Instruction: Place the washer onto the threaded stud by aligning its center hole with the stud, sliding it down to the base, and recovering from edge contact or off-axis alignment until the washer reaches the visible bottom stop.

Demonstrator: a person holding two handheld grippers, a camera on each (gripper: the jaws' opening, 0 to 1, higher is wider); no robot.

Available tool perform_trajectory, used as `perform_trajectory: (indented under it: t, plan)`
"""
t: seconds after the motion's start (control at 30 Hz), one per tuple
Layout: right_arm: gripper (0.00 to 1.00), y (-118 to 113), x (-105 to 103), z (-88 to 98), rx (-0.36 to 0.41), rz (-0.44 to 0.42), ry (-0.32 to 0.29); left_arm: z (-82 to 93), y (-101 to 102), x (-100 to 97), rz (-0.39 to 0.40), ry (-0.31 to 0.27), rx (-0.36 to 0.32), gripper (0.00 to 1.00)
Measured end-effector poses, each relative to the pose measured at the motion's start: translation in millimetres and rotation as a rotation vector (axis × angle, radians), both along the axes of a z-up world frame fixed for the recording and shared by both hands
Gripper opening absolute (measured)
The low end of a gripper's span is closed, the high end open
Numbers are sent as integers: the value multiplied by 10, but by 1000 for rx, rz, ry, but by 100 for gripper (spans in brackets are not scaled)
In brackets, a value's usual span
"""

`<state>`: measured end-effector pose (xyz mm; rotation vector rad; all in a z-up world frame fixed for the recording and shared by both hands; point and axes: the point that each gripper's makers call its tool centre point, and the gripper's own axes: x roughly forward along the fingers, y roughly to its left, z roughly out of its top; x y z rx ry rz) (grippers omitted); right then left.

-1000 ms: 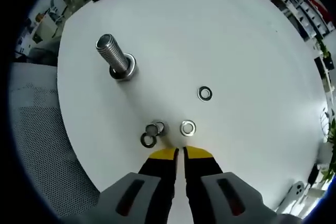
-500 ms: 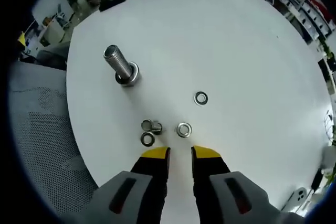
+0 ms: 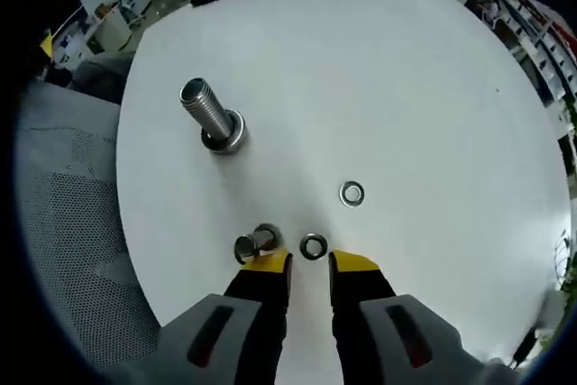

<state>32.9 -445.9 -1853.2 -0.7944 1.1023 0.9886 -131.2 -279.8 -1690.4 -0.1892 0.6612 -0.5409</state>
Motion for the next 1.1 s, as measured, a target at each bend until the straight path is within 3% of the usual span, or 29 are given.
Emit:
perform_trajectory:
  t: [0.4,0.8,1.1]
  plan:
    - [16,58,41,7,46,78,6,-9,43,16,28,4,5,22]
    - [15,-86,-51,-10,29,79,16,-2,31,19,21,2,0,21]
    - [13,-108,-51,-3,27,7,22,-13,30,18,21,7,4,21]
